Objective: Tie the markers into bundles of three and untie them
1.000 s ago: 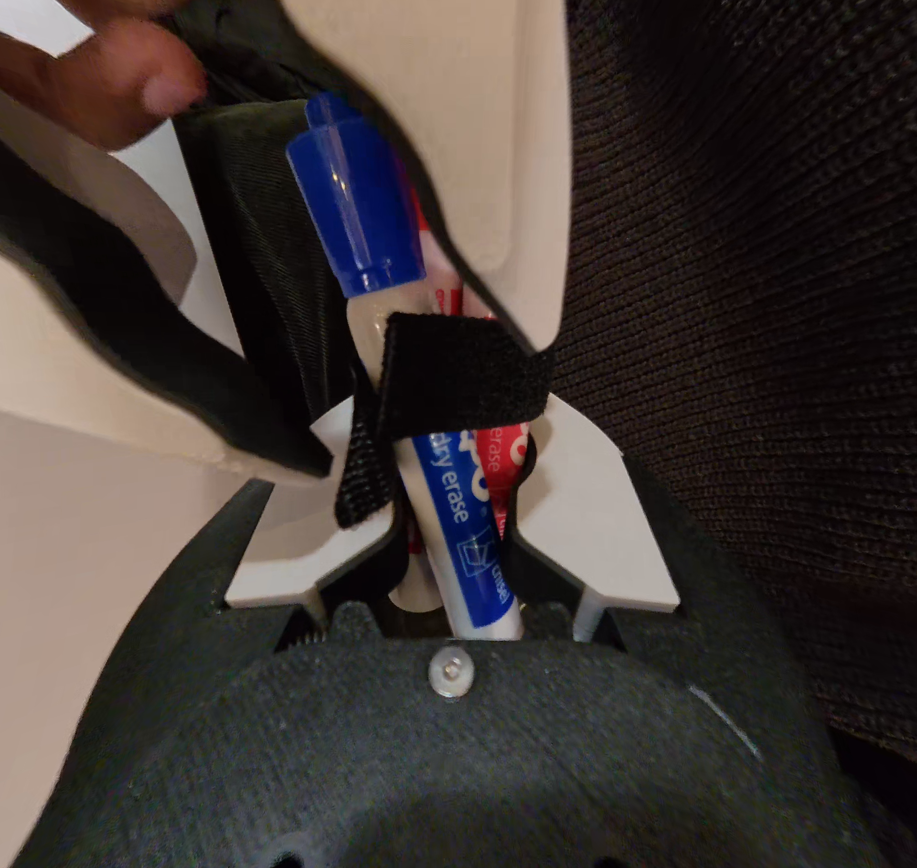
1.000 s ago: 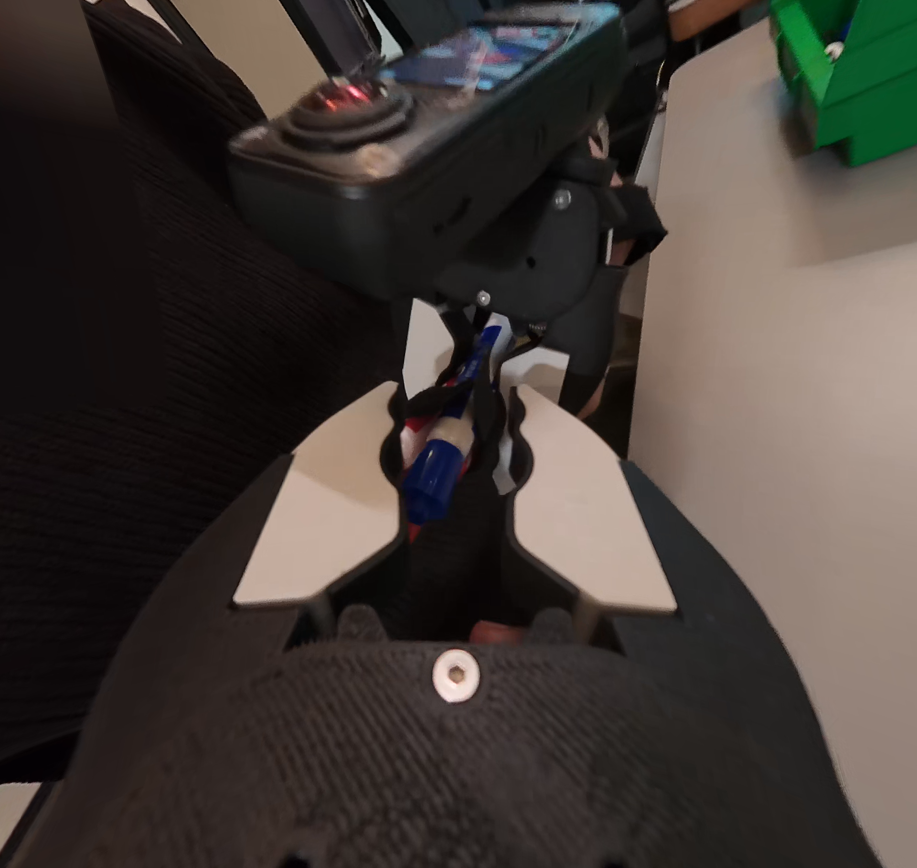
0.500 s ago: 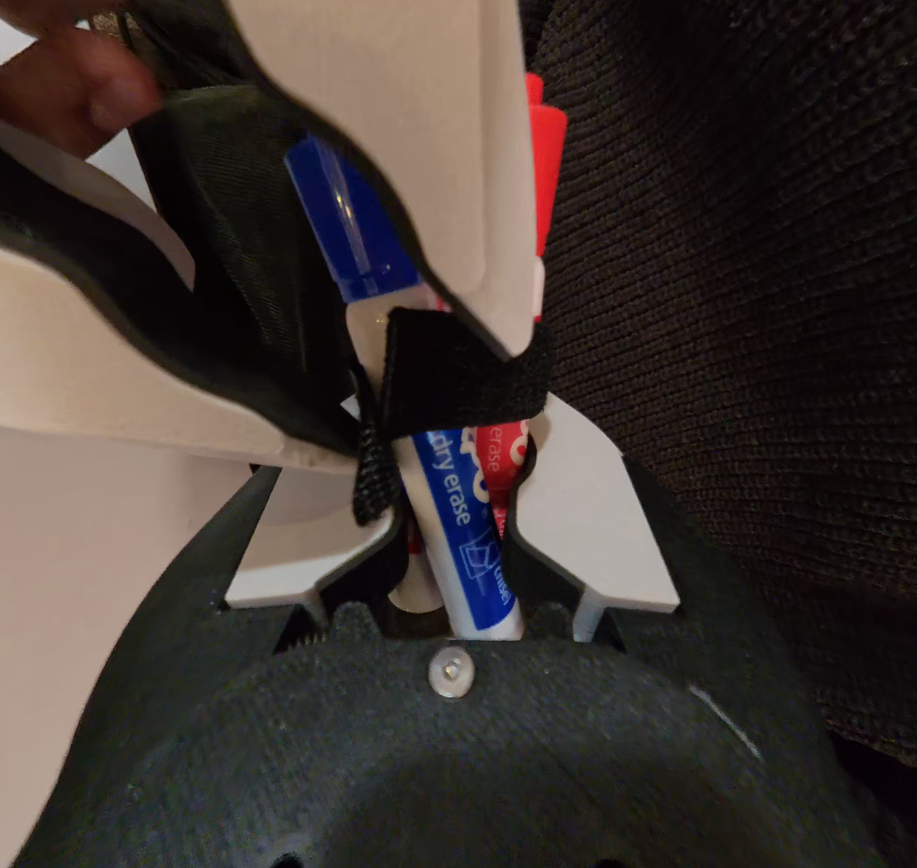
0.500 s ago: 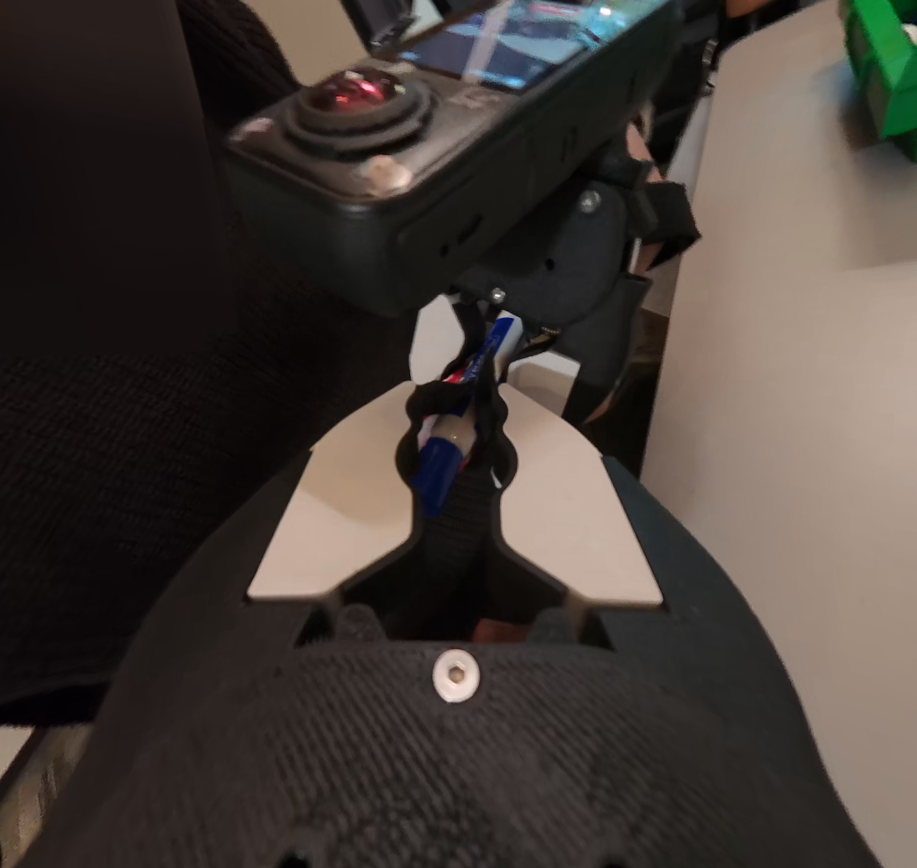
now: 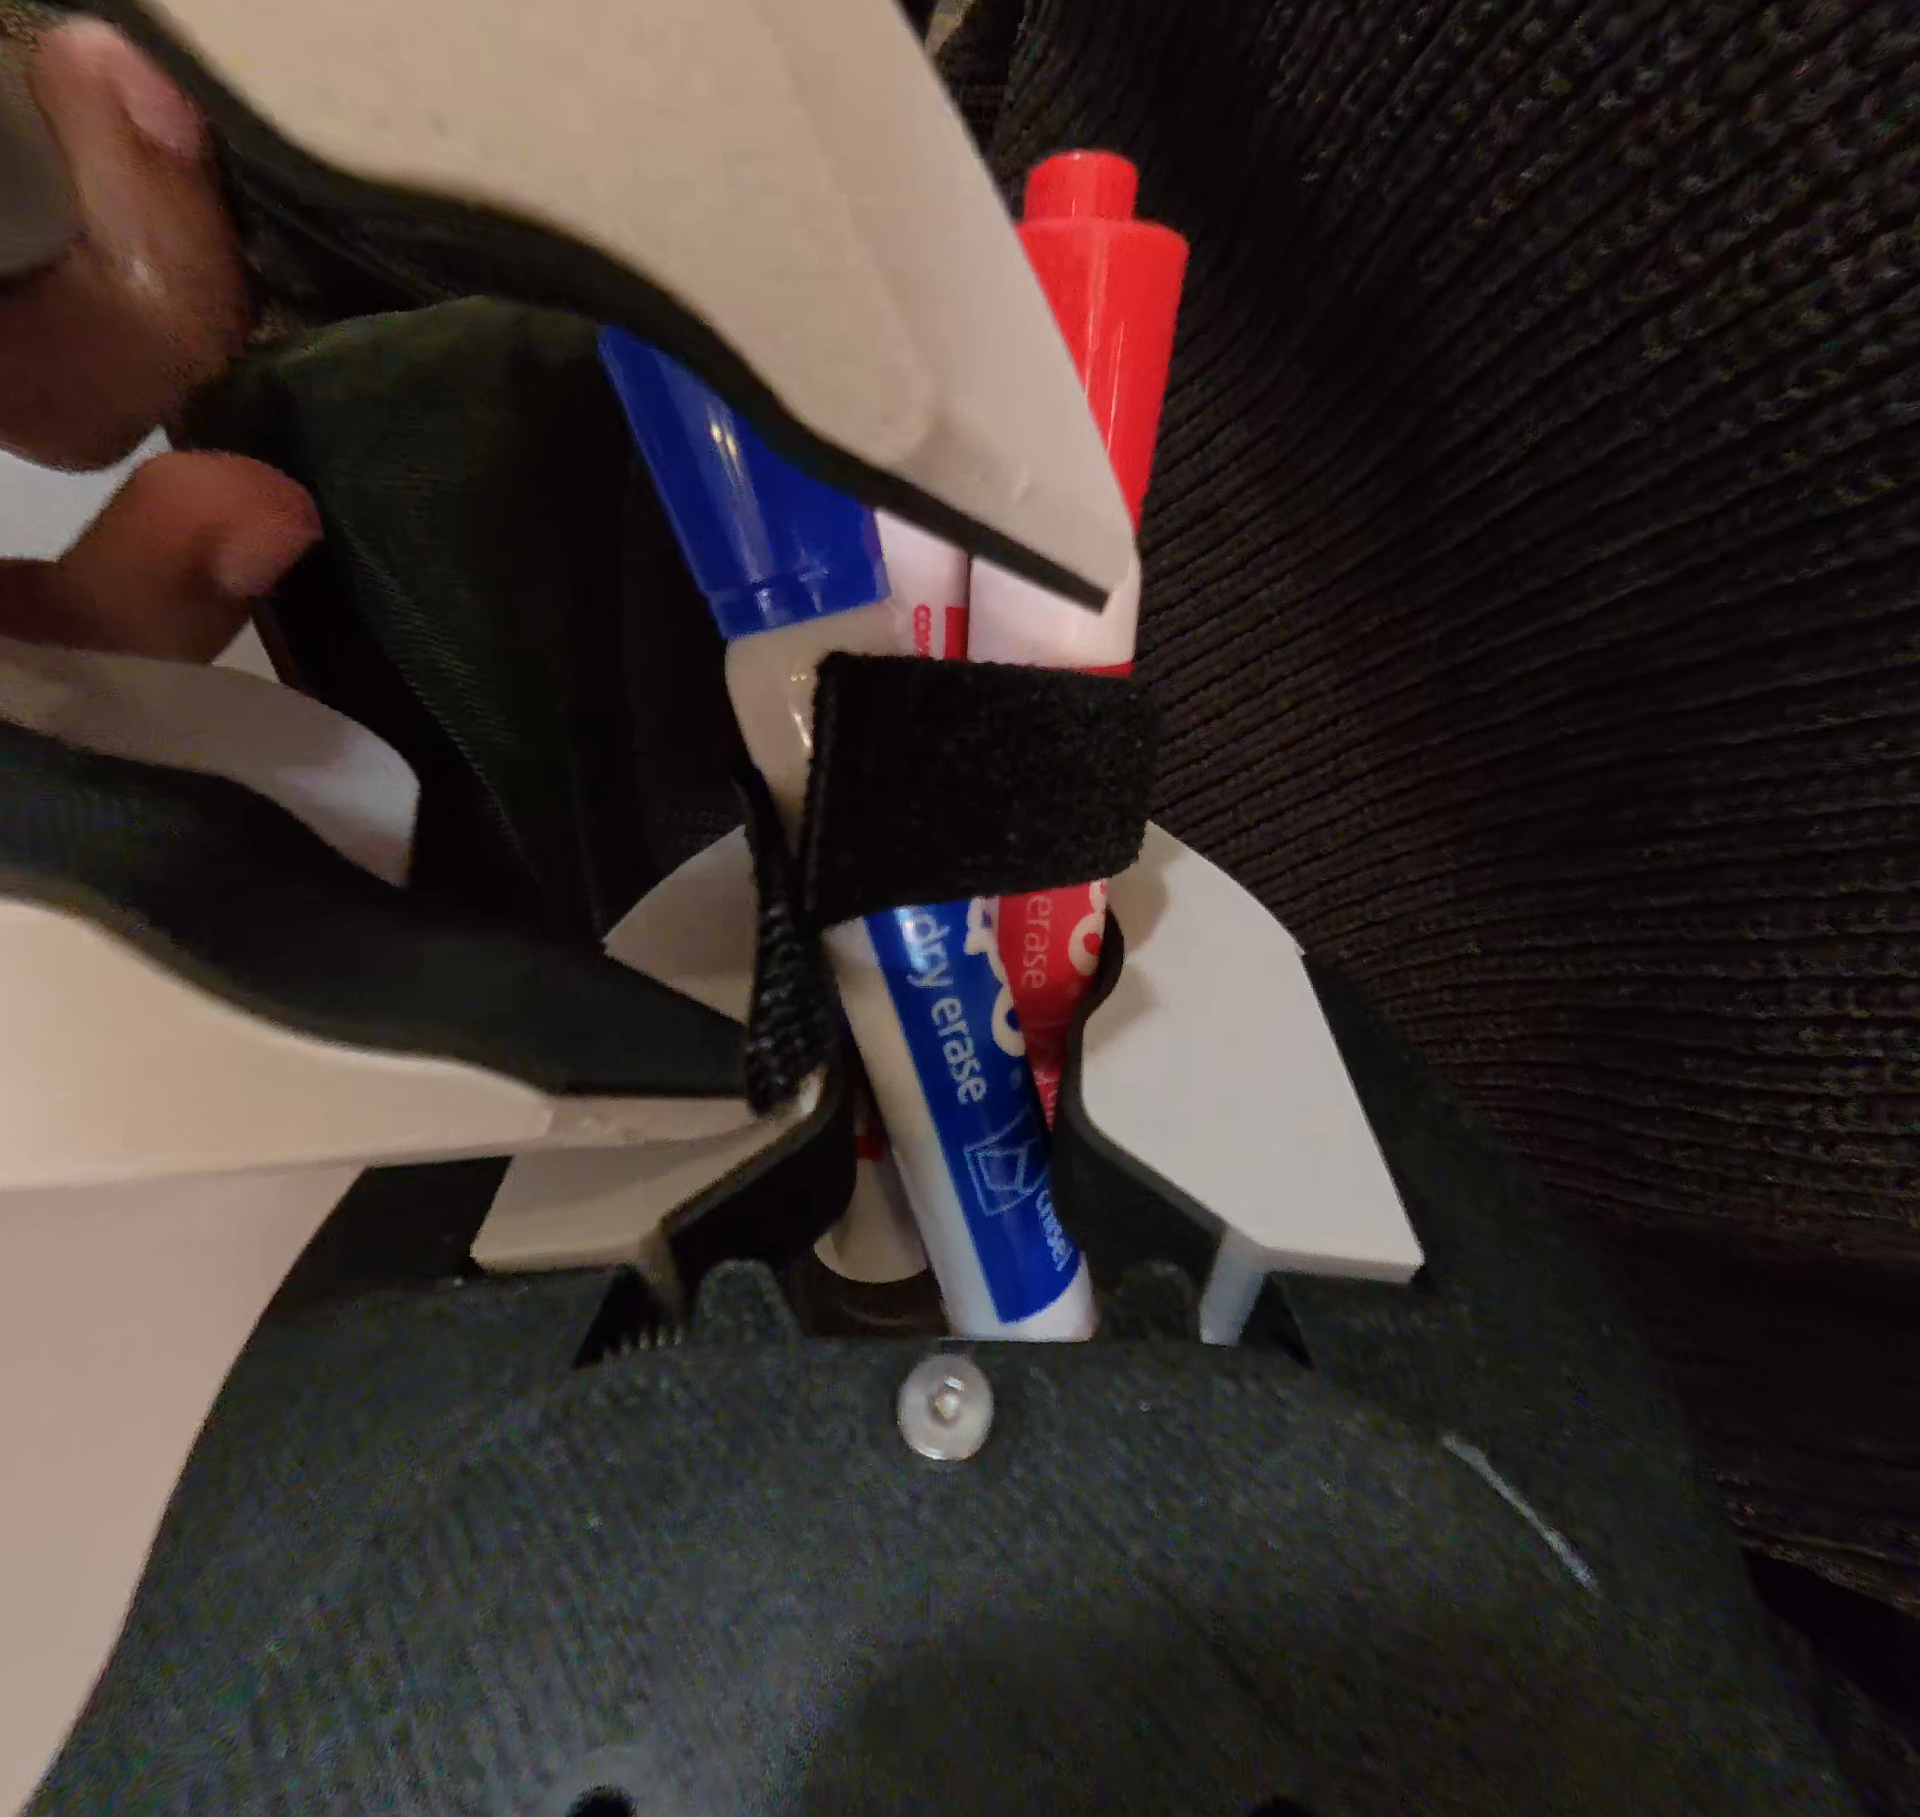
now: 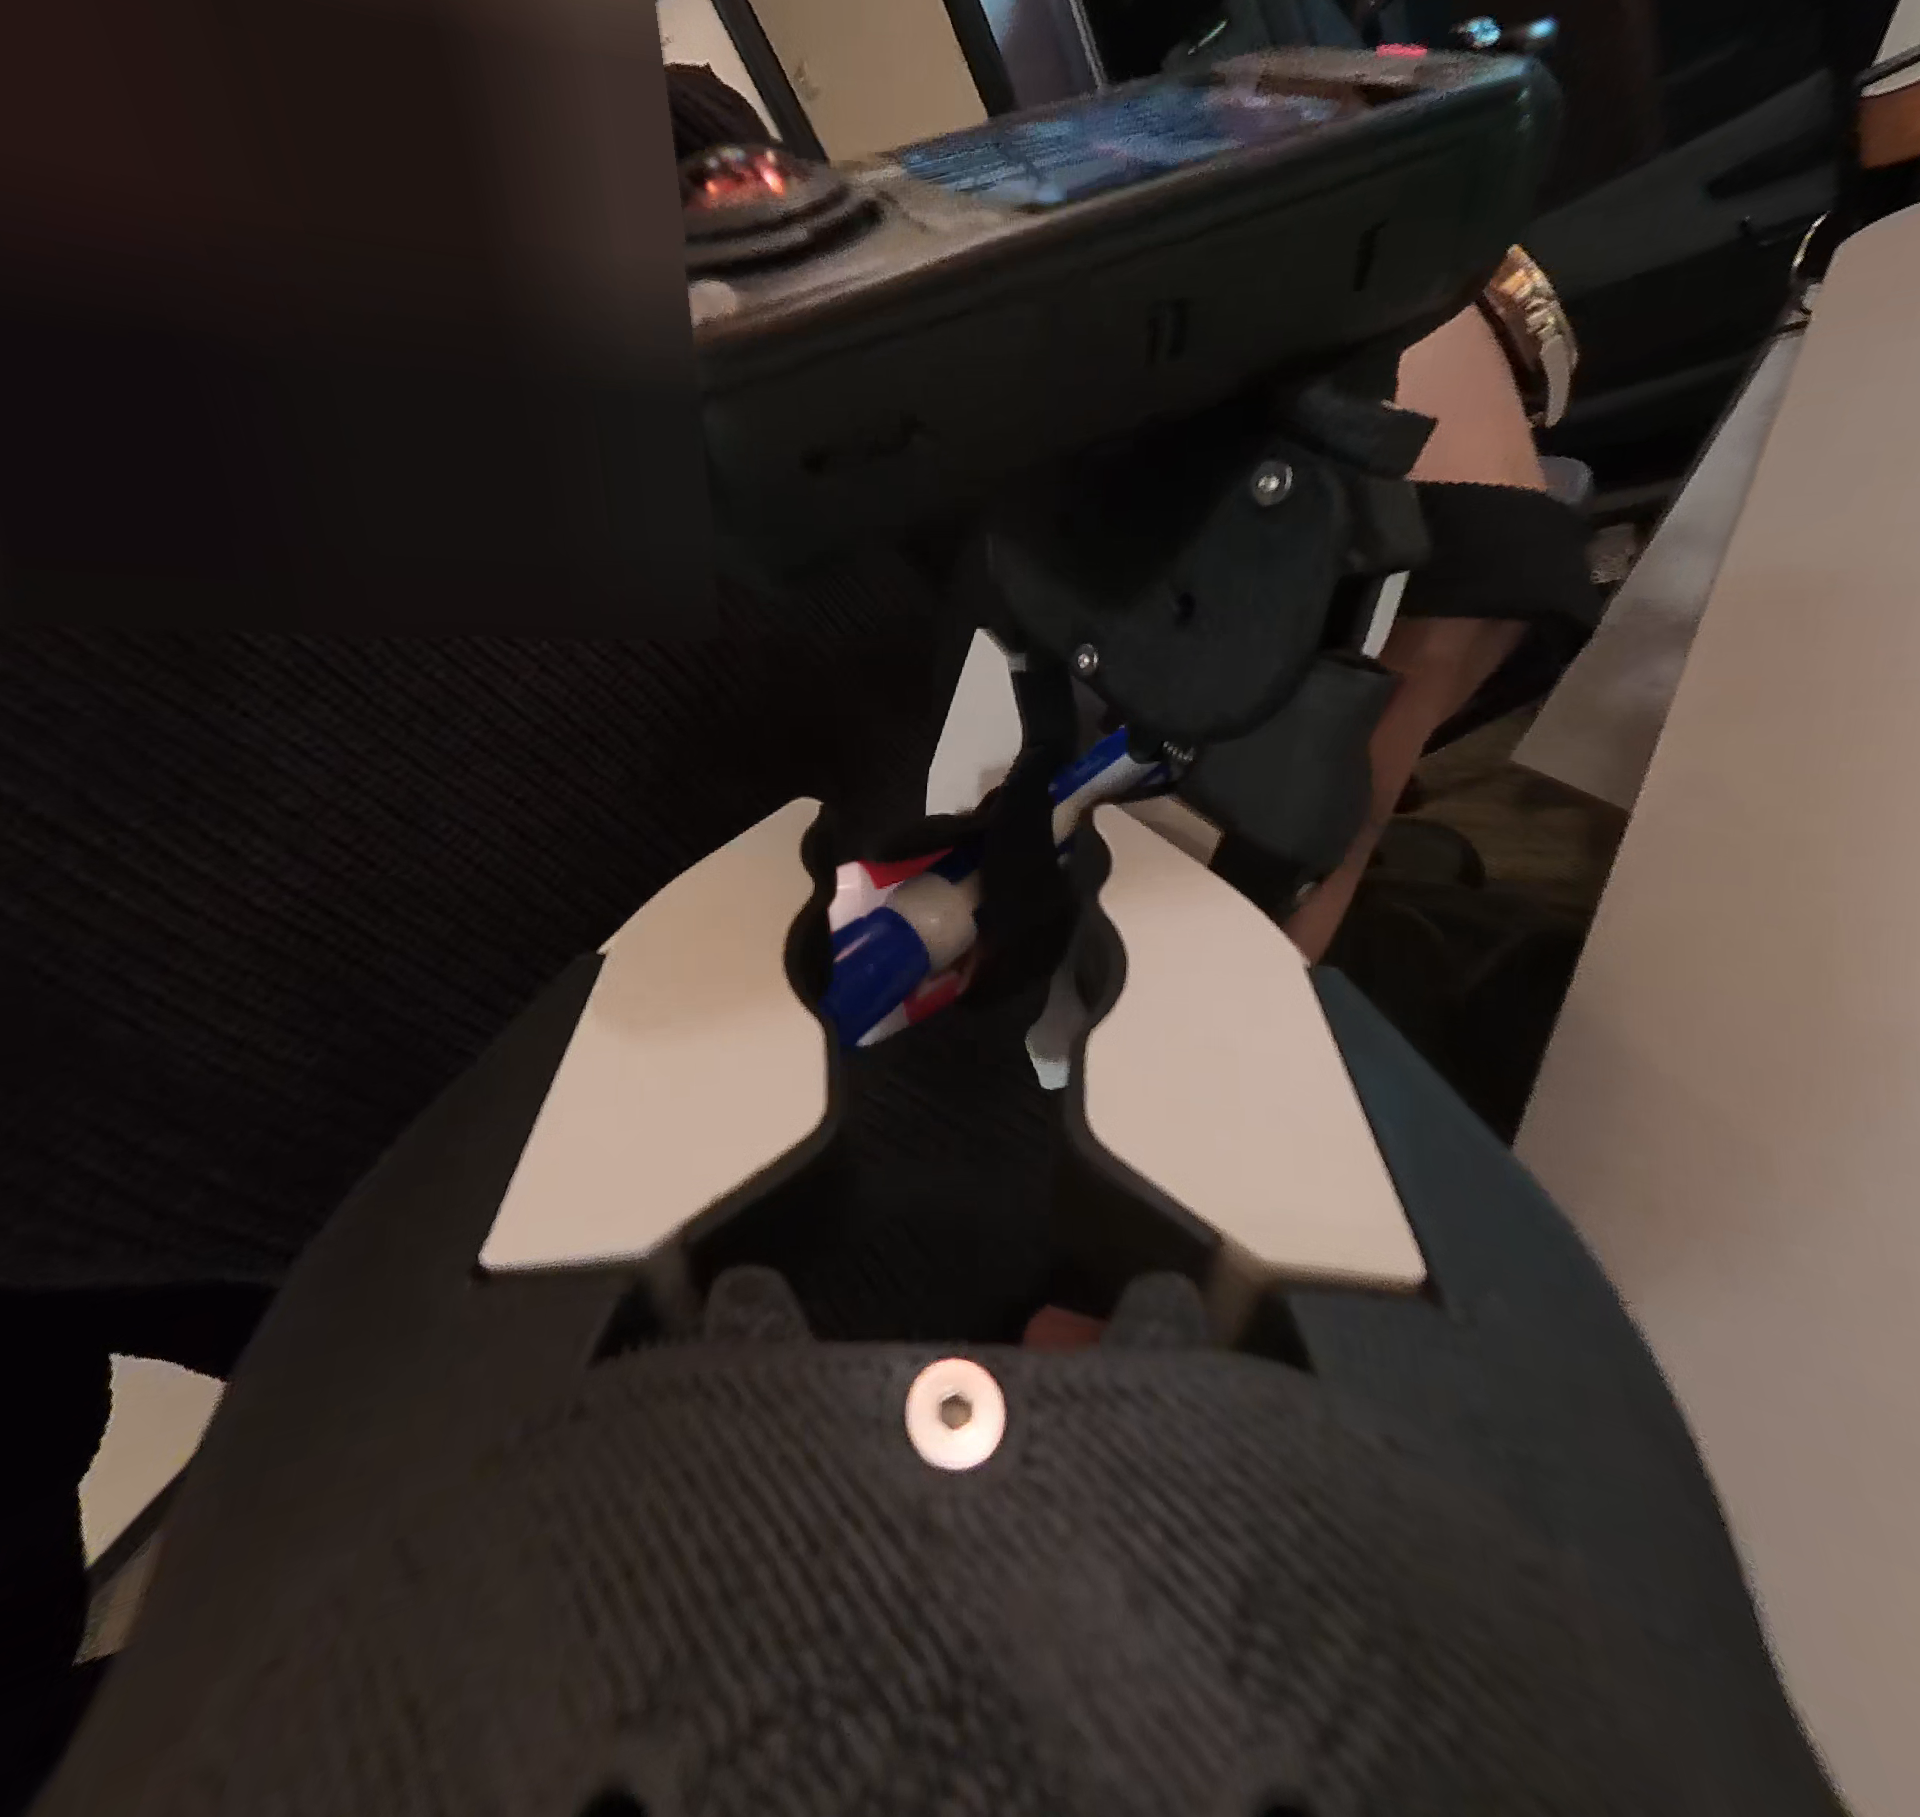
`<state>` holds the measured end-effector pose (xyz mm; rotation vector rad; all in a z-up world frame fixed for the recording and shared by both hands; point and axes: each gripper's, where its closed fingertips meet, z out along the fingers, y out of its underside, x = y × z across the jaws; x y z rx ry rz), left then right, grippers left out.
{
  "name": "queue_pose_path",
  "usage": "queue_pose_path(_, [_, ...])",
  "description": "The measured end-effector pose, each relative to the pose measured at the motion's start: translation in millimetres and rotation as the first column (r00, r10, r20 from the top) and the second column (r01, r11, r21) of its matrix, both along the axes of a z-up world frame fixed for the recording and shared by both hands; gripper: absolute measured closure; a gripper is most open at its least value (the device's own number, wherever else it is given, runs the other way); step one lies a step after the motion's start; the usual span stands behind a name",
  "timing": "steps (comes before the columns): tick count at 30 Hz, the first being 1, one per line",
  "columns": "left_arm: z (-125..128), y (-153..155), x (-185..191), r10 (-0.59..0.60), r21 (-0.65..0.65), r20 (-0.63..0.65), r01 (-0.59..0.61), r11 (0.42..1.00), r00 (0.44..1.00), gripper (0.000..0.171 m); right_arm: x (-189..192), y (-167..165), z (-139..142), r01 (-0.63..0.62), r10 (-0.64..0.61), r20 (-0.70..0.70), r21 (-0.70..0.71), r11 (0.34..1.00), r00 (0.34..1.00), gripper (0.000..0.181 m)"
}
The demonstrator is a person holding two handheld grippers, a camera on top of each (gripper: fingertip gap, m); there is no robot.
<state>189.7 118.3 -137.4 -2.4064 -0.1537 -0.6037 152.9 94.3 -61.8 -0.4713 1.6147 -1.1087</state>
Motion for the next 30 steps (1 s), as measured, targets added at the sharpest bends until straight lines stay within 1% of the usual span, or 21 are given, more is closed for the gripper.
queue_pose_path(4, [0,-1,0,0.001,-0.008,-0.004,-0.001,1.0,1.0,0.127,6,0,-1,-0.029,0.029,0.018,0.011,1.0,0.999,0.139])
queue_pose_path(7, [-1,-2,0,0.005,-0.015,-0.006,-0.005,1.0,1.0,0.127,6,-1,-2,-0.022,0.022,0.019,0.01,1.0,1.0,0.14])
queue_pose_path(11, [-1,-3,-1,0.01,-0.021,-0.005,-0.01,1.0,1.0,0.127,5,-1,0,-0.016,0.016,0.023,0.003,1.0,1.0,0.148])
queue_pose_path(14, [-2,-3,-1,0.009,-0.022,-0.002,-0.009,1.0,1.0,0.127,5,-1,-1,-0.016,0.016,0.017,0.008,1.0,1.0,0.148])
queue_pose_path(22, [-5,-4,-1,0.01,-0.039,0.008,-0.01,0.999,1.0,0.127,1,2,-9,0.008,-0.007,-0.095,0.004,1.0,0.995,0.148])
queue_pose_path(30, [-6,-4,0,0.008,-0.048,0.008,-0.008,0.999,1.0,0.128,2,4,-12,0.0,0.002,-0.104,0.019,1.0,0.995,0.156])
